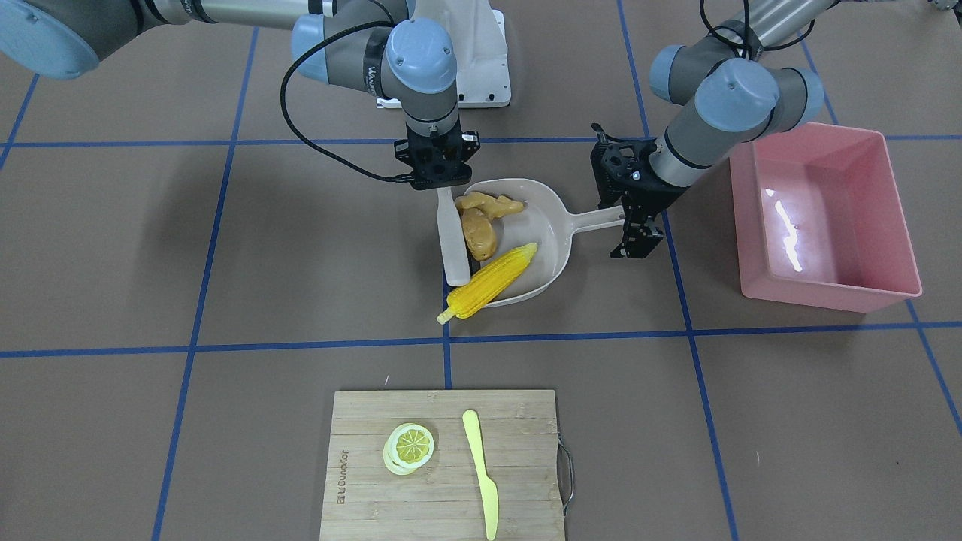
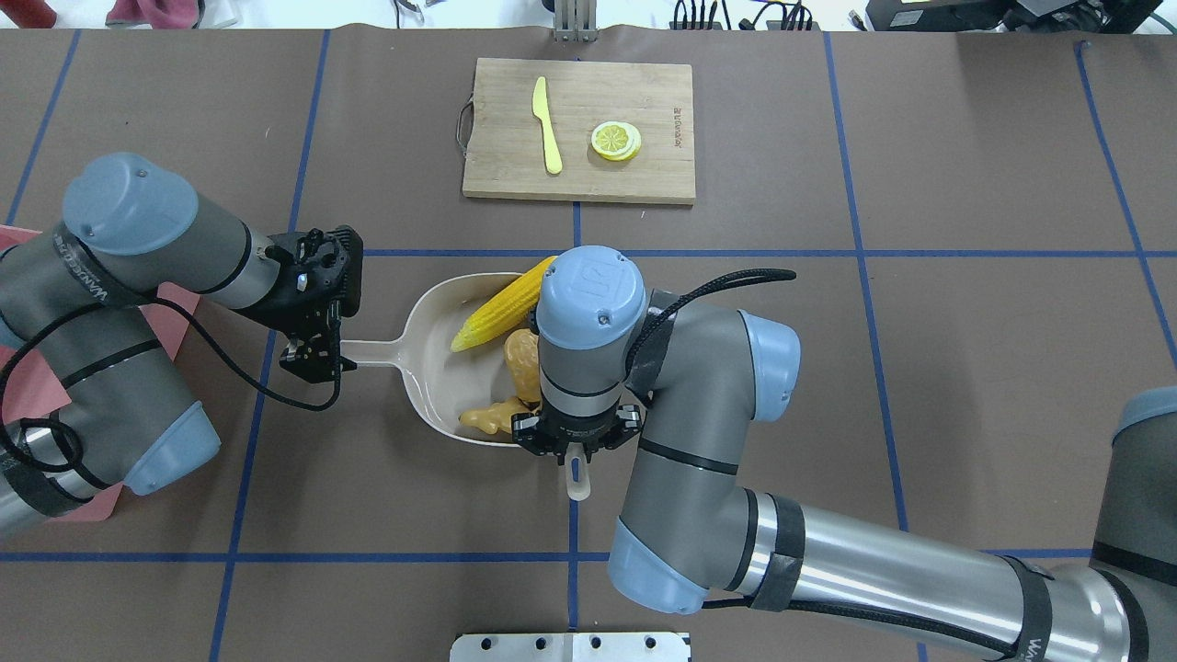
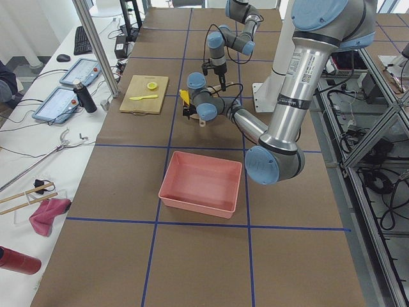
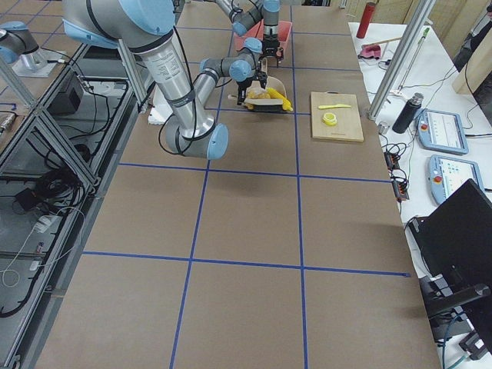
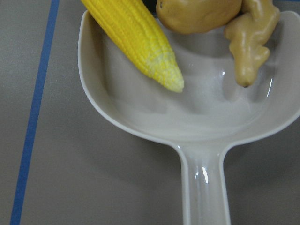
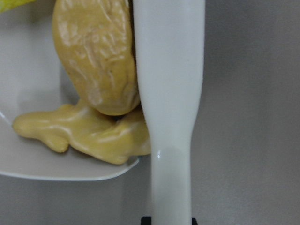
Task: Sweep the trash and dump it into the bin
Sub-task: 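Sweep the corn, potato and ginger into the dustpan with the right-held brush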
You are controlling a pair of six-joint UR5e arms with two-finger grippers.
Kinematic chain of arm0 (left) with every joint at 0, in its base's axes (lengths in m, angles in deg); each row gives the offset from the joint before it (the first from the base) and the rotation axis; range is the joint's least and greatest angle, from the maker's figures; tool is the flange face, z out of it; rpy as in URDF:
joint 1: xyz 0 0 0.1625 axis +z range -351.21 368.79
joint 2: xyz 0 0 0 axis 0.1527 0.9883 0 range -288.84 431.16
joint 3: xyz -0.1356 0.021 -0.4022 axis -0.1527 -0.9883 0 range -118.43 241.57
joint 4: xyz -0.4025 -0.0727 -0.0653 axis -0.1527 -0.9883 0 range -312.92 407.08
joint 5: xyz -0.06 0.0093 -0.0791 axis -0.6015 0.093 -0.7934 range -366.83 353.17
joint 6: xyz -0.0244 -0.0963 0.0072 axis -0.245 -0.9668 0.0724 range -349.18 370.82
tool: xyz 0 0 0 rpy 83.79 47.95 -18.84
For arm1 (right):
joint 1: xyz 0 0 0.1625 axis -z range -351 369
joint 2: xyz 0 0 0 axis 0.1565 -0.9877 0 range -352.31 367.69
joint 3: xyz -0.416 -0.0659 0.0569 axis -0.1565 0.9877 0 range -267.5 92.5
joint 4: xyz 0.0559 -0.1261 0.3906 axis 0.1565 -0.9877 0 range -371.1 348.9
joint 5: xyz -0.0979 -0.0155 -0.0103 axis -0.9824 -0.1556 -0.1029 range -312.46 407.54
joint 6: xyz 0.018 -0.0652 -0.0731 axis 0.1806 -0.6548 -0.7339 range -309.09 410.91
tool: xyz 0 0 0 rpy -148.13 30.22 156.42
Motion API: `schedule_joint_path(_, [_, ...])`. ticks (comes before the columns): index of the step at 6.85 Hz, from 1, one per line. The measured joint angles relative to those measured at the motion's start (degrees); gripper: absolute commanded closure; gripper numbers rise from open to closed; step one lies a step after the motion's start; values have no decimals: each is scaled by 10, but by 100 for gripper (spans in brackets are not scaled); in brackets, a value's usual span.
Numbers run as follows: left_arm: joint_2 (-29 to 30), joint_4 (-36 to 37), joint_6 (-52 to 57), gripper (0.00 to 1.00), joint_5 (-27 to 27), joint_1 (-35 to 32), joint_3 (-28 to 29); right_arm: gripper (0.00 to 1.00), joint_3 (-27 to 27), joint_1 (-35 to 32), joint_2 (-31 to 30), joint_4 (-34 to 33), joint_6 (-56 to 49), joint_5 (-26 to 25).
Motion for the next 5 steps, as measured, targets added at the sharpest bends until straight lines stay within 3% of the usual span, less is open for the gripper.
schedule_joint_path(2, [-1,-4,0,10,2,1,3,100,3,0,11,26,25,23])
schedule_joint_path(3, [-5,-7,0,16,1,1,3,100,3,0,12,38,31,36])
schedule_joint_path(5, [-17,-9,-7,40,-3,2,1,100,-4,-2,15,45,47,72])
